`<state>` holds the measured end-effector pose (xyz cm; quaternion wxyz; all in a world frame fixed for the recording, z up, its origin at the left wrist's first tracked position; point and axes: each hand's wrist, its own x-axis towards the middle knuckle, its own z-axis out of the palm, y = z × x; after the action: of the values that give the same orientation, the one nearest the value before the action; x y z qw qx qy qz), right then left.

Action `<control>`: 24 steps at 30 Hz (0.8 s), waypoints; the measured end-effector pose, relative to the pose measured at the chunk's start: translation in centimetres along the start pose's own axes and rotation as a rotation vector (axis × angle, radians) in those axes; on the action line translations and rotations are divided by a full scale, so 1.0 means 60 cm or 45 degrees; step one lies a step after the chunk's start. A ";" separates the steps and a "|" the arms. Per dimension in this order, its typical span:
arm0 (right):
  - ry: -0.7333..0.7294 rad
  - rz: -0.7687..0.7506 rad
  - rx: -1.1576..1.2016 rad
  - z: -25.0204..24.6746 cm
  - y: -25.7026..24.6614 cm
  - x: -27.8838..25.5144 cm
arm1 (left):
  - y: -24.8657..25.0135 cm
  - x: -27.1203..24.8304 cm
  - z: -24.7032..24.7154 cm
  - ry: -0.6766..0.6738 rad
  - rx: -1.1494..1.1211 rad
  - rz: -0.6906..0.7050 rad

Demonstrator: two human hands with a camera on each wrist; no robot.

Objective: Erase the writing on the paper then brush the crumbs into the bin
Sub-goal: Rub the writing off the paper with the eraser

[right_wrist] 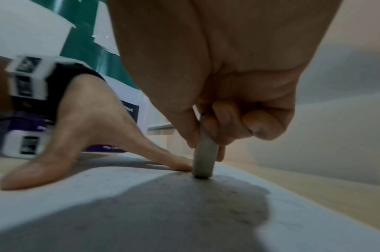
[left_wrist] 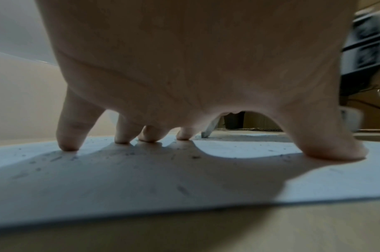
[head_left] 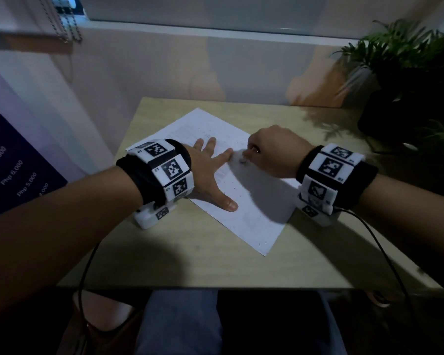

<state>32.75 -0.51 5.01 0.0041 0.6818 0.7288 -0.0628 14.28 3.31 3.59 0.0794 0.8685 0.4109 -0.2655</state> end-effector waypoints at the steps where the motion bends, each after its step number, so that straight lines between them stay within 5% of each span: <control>1: -0.023 -0.060 0.018 0.002 -0.007 -0.004 | 0.000 -0.001 0.000 -0.003 -0.002 -0.002; 4: -0.064 -0.138 0.087 -0.002 -0.002 -0.007 | 0.001 -0.002 -0.001 -0.009 -0.003 -0.009; 9: 0.022 0.063 0.006 -0.009 0.029 0.021 | 0.001 -0.006 -0.002 -0.008 0.015 -0.008; 15: -0.079 -0.149 0.096 -0.004 -0.003 0.003 | -0.002 0.001 0.002 0.004 0.015 -0.006; 20: 0.022 0.088 -0.039 -0.012 0.034 0.026 | -0.003 0.000 -0.002 -0.035 0.000 -0.006; 24: -0.030 -0.090 -0.030 -0.003 -0.001 0.008 | -0.002 0.001 -0.003 -0.022 0.006 -0.002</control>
<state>32.66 -0.04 5.17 0.0185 0.6549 0.7529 -0.0623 14.27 3.50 3.74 0.0805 0.8661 0.4102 -0.2741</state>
